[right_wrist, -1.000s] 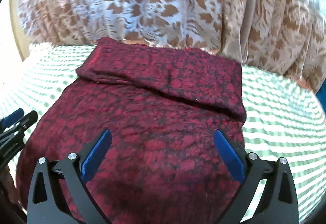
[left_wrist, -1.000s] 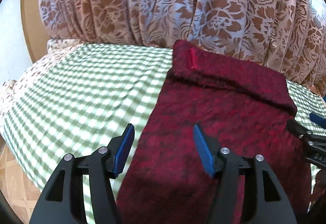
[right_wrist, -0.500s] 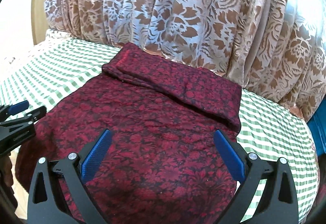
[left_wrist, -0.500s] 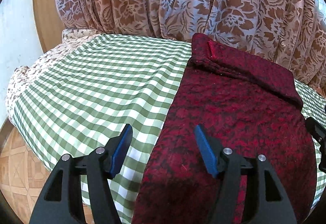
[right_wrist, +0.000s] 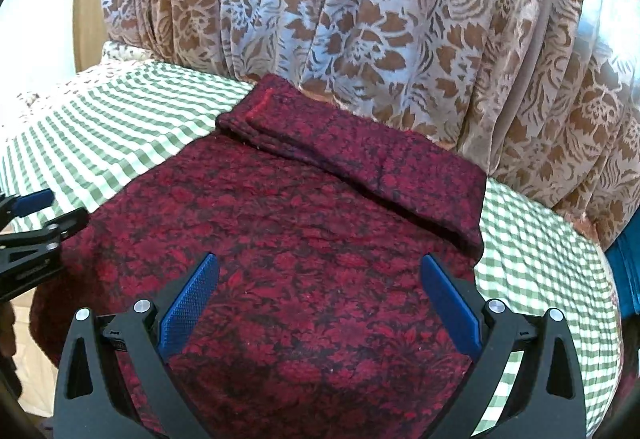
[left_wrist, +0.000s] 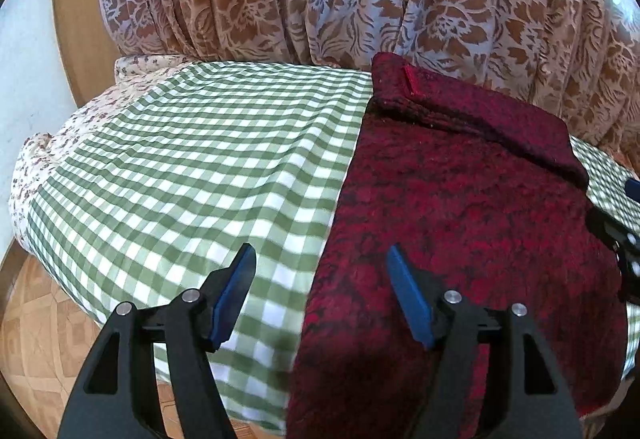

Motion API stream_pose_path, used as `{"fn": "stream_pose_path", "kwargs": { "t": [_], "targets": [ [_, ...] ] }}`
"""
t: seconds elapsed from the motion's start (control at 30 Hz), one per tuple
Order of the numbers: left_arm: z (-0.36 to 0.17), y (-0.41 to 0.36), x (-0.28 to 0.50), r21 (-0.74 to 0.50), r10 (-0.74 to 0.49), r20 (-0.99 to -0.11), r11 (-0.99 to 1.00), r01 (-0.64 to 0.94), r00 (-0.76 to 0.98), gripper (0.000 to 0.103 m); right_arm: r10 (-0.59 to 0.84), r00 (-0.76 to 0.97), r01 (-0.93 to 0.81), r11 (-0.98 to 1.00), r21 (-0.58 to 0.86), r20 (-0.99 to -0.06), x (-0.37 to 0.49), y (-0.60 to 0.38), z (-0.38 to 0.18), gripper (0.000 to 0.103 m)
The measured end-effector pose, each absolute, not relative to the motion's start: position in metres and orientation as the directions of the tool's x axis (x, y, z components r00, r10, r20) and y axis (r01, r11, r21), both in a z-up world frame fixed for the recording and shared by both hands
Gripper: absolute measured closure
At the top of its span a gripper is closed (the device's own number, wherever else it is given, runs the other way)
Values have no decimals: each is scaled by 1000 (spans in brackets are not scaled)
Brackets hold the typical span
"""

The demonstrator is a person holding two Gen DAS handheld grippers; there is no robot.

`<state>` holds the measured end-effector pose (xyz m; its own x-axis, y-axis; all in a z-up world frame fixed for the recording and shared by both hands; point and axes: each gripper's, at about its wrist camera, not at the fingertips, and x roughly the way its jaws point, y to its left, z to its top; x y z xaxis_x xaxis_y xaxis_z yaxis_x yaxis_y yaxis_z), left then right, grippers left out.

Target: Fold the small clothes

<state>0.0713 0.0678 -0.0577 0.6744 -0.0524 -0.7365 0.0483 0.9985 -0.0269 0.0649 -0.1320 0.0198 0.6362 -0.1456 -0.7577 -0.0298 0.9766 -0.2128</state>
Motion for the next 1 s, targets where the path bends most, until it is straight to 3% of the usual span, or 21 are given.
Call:
{"fn": "stream_pose_path", "kwargs": {
  "t": [0.2,0.47,0.6,0.7,0.77,0.83,0.93,1.0],
  "targets": [
    [-68,85,57,-58,-114,-770,992,109,627,35,-71,560,-11,996,-93,-825,64,-153,0,4],
    [-83,99,40,-178,-232,-795,973,150,560,35,-39,457,174,984,46,-889,12,-227,-25,4],
    [-92,95,36,-187,-253,-818,966,178,517,43,17,422,252,958,136,-906,-24,-259,-29,6],
    [-95,94,31,-214,-285,-825,957,198,488,60,100,374,279,936,214,-922,-48,-270,-35,19],
    [-96,90,27,-218,-300,-829,950,222,472,77,179,342,280,918,282,-922,-61,-268,-42,44],
    [-92,88,25,-217,-310,-825,946,240,472,86,245,309,267,905,330,-919,-71,-261,-52,59],
    [-75,94,27,-298,-381,-796,923,244,471,89,296,305,234,898,372,-905,-72,-251,-53,77],
    [-64,103,31,-360,-432,-767,902,238,475,89,350,339,224,871,436,-873,-68,-255,-43,80]
  ]
}}
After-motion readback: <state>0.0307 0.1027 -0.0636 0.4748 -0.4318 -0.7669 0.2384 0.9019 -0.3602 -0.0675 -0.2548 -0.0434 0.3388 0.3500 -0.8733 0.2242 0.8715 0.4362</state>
